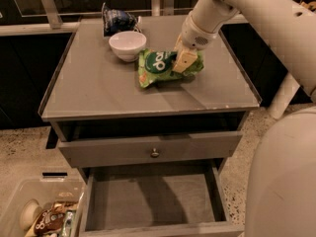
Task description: Place green rice chip bag into middle drawer
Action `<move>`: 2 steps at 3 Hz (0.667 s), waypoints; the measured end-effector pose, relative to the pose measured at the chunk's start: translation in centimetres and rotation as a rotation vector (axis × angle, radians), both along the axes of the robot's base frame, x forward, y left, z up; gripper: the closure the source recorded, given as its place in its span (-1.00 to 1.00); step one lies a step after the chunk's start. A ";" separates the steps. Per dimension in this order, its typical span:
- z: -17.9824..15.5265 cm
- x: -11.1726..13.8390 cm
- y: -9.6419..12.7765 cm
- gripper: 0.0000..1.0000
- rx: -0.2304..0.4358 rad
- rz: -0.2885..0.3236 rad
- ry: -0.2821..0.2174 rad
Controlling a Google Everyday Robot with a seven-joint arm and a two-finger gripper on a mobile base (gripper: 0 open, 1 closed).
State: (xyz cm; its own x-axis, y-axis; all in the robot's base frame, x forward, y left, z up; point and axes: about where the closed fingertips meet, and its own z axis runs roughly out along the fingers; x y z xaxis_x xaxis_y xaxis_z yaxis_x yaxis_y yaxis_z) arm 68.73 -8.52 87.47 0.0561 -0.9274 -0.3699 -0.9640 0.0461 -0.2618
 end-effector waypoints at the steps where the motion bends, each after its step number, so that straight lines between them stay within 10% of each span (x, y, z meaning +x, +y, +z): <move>1: 0.0 0.0 0.0 1.00 0.000 0.000 0.000; 2: -0.1 -0.1 0.1 1.00 -0.001 0.004 0.000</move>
Offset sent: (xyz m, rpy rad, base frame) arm 0.0000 0.0000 0.0000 0.0000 0.0000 0.0000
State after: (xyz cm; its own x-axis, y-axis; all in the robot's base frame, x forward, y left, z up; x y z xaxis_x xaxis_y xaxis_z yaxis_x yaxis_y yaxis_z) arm 68.66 -8.45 87.36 0.0598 -0.9275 -0.3691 -0.9643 0.0418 -0.2613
